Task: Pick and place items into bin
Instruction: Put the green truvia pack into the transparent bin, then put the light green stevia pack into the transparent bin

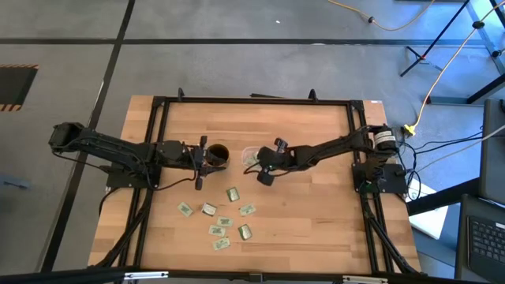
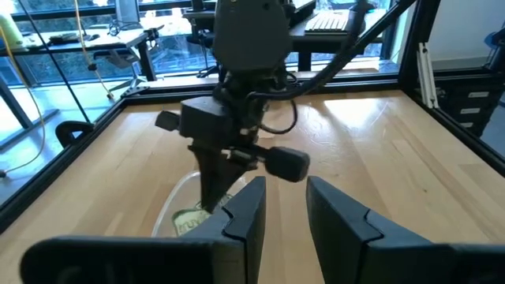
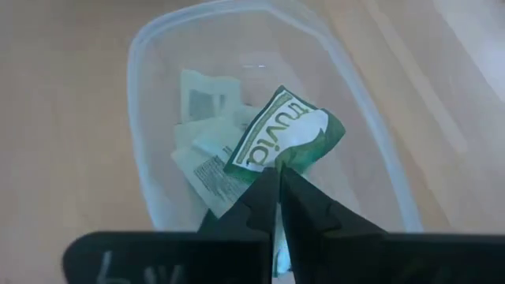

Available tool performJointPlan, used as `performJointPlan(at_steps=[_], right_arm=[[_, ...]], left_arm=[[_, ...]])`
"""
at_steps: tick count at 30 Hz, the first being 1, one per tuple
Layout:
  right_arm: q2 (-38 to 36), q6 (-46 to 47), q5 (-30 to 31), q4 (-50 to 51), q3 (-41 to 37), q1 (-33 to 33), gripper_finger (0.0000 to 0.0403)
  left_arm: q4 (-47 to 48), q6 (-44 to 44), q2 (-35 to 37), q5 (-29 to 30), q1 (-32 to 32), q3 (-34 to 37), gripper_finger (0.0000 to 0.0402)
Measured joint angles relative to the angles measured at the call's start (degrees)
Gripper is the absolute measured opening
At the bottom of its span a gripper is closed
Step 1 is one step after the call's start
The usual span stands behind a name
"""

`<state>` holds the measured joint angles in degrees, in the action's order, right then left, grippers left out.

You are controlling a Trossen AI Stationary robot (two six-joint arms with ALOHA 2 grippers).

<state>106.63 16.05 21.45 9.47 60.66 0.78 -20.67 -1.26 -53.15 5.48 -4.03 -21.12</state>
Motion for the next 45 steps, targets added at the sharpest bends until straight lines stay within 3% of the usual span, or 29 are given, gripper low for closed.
performJointPlan(at_steps=[5,13,18,24,35,45], right_arm=[[-0.4,-0.1,-0.2,-0.1,0.0,0.2,0.0045],[-3.5,-0.8,-0.2,0.0,0.0,0.3,0.0135],[-5.4,-3.3,-3.9,-0.4,0.0,2.4,0.0160],[-4.9,-8.9,-16.1,-5.5,0.1,8.8,0.0163],[2.7,-10.5,-15.1,-15.9,0.0,17.3,0.0162],[7.3,-10.5,-15.1,-18.7,0.1,18.3,0.0113]], left_arm=[[0.0,-0.1,0.0,0.0,0.0,0.0,0.0088],[0.0,-0.5,0.0,0.0,0.0,0.0,0.0088],[0.0,-0.5,0.0,0.0,0.0,0.0,0.0088],[0.0,-0.6,0.0,0.0,0.0,0.0,0.0088],[-0.2,-0.5,0.0,0.0,0.0,0.0,0.0088],[-0.1,-0.5,0.0,0.0,0.0,0.0,0.0088]])
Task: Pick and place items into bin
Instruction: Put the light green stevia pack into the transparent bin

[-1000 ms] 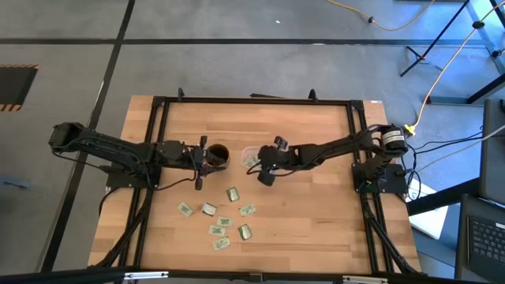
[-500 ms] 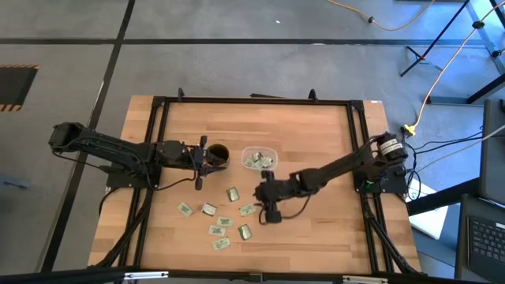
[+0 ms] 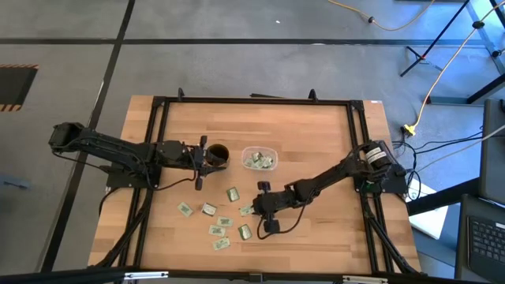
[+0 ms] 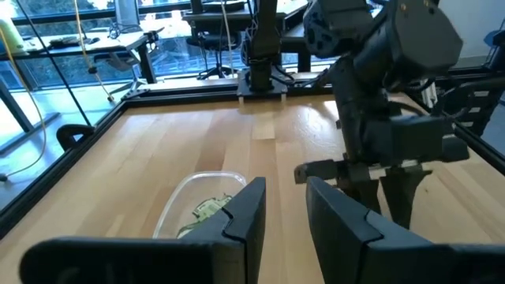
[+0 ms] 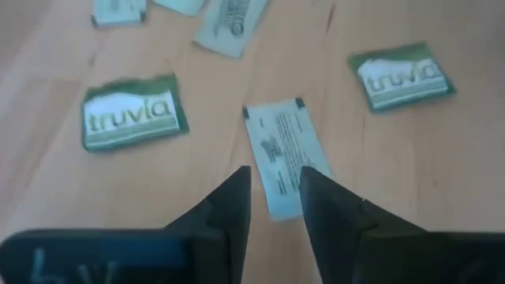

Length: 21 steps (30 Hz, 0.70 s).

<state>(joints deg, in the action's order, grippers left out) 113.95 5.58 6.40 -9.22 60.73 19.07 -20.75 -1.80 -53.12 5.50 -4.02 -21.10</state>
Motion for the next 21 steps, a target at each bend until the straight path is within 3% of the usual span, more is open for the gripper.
performJointPlan(at_steps=[14,21], right_arm=[[2.5,0.2,0.2,0.0,0.1,-0.1,0.0098],[2.5,0.1,0.2,1.2,0.2,-0.1,0.0054]], left_arm=[[0.0,0.0,0.0,0.0,0.0,0.0,0.0088],[0.0,0.0,0.0,0.0,0.0,0.0,0.0088]])
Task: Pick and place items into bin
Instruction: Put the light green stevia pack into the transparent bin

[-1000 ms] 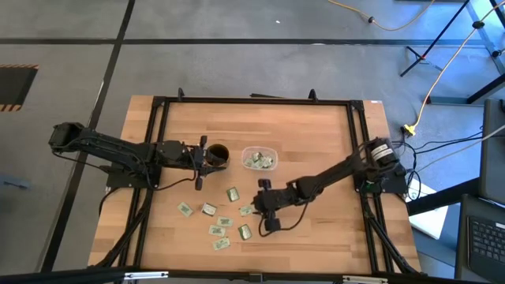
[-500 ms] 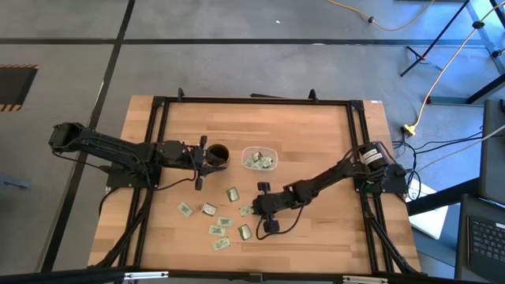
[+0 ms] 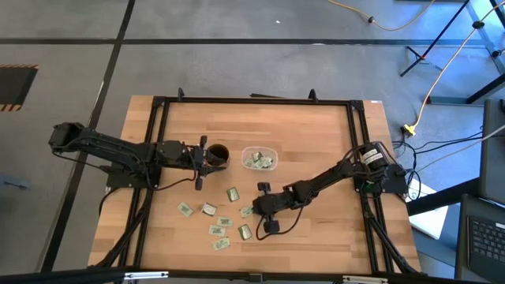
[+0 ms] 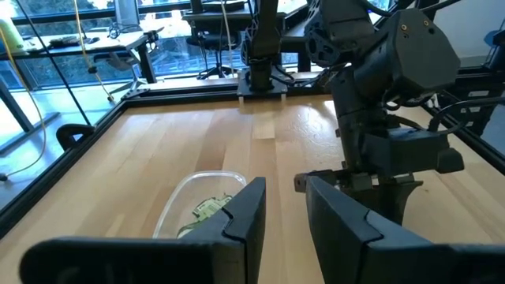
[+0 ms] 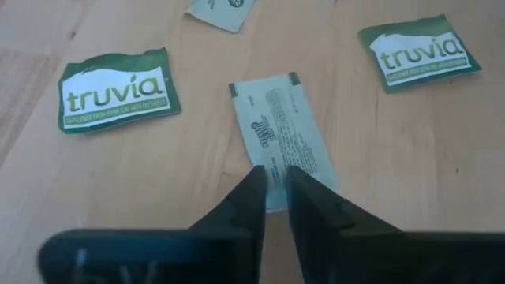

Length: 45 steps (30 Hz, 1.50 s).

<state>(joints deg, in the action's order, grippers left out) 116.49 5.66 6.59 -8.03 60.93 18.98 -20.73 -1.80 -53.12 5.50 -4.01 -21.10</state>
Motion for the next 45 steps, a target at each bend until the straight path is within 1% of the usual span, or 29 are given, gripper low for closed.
performJointPlan(at_steps=[6,8,13,19,24,28,31,37,41,45], right_arm=[[0.0,-0.1,0.1,0.2,0.0,0.0,0.0009],[0.0,-0.1,0.1,0.2,0.0,0.0,0.0004],[-0.8,0.0,-0.1,-0.2,-0.2,0.0,0.0004],[-6.3,-1.4,0.1,3.3,-0.3,-1.8,0.0004],[-10.0,-4.3,6.7,8.9,-0.3,-4.6,0.0004],[-12.4,-3.0,10.6,13.3,-0.2,-8.6,0.0004],[-13.0,-0.3,11.1,14.1,-0.3,-11.9,0.0005],[-13.1,0.8,10.9,15.0,-0.2,-16.5,0.0005],[-13.1,3.1,10.8,17.5,-0.2,-18.5,0.0005],[-13.1,4.6,10.7,19.1,-0.2,-18.9,0.0005]], left_arm=[[0.0,0.0,0.0,0.0,0.0,0.0,0.0088],[0.0,0.0,0.0,0.0,0.0,0.0,0.0088],[0.0,0.0,0.0,0.0,0.0,0.0,0.0088],[0.0,0.0,0.0,0.0,0.0,0.0,0.0088],[0.0,0.0,0.0,0.0,0.0,0.0,0.0088],[0.0,0.0,0.0,0.0,0.0,0.0,0.0088],[0.0,0.0,0.0,0.0,0.0,0.0,0.0088],[0.1,0.0,0.0,0.0,0.0,0.0,0.0088],[0.1,-0.7,0.0,0.0,0.0,0.0,0.0088],[0.1,-0.9,0.0,0.0,0.0,0.0,0.0088]])
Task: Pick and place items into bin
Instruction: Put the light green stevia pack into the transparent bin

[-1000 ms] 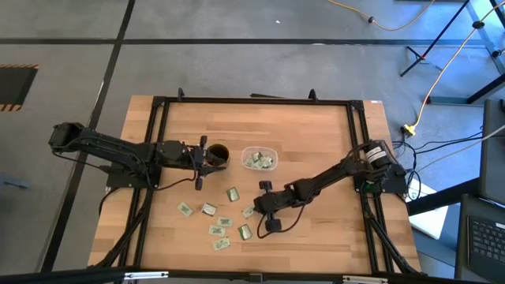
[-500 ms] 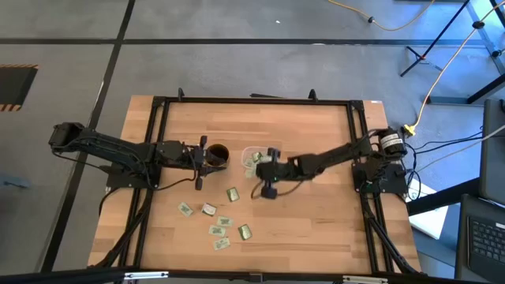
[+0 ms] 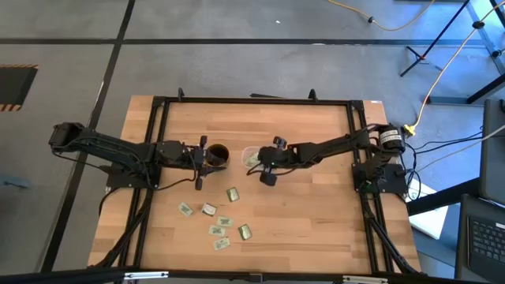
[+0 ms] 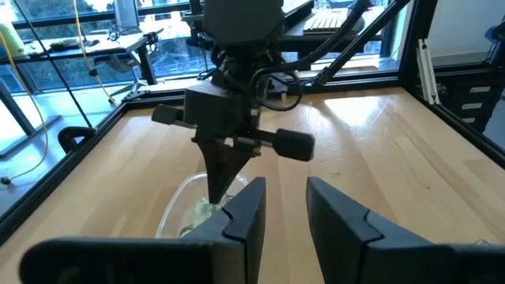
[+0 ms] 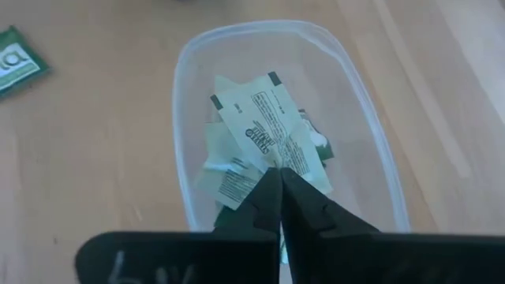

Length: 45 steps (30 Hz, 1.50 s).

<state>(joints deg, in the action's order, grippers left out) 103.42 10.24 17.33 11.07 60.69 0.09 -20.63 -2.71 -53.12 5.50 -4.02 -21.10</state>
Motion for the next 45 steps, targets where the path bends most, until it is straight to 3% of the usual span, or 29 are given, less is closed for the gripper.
performJointPlan(at_steps=[6,15,18,22,38,45], right_arm=[[0.0,-0.2,0.0,-0.1,0.0,0.1,0.0017],[-0.1,-0.9,-0.2,-3.1,0.0,0.5,0.0101],[-0.1,-4.1,-5.0,-9.9,0.0,2.5,0.0111],[0.4,-6.8,-11.7,-18.9,0.1,6.2,0.0112],[12.1,-10.6,-11.4,-38.0,0.1,11.5,0.0078],[13.6,-10.3,-11.4,-37.2,0.1,11.8,0.0080]], left_arm=[[0.0,0.0,0.0,0.0,0.0,0.0,0.0088],[0.0,0.0,0.0,0.0,0.0,0.0,0.0088],[0.0,0.0,0.0,0.0,0.0,0.0,0.0088],[0.0,0.0,0.0,0.0,0.0,0.0,0.0088],[0.0,0.0,0.0,0.0,0.0,0.0,0.0088],[0.0,0.0,0.0,-1.0,0.0,0.0,0.0088]])
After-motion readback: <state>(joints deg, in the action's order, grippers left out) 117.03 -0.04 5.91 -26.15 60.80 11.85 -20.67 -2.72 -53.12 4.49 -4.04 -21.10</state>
